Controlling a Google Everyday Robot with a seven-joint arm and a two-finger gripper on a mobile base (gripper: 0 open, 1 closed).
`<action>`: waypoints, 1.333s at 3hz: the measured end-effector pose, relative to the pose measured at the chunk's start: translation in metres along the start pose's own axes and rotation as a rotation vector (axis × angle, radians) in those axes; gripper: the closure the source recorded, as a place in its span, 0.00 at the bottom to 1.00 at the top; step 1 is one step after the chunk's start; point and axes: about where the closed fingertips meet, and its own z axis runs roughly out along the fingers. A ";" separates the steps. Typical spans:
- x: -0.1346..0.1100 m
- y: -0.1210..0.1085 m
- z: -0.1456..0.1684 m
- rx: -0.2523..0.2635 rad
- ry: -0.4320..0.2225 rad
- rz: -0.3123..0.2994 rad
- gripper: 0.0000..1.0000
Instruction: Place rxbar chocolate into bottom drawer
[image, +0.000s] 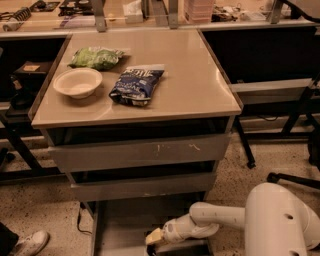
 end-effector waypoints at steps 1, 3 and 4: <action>-0.011 -0.023 0.020 -0.016 -0.056 0.039 1.00; -0.018 -0.029 0.039 -0.051 -0.096 0.063 1.00; -0.034 -0.036 0.055 -0.062 -0.149 0.075 1.00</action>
Offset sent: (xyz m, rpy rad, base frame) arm 0.0074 0.0044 -0.0237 0.0103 0.0011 -0.0558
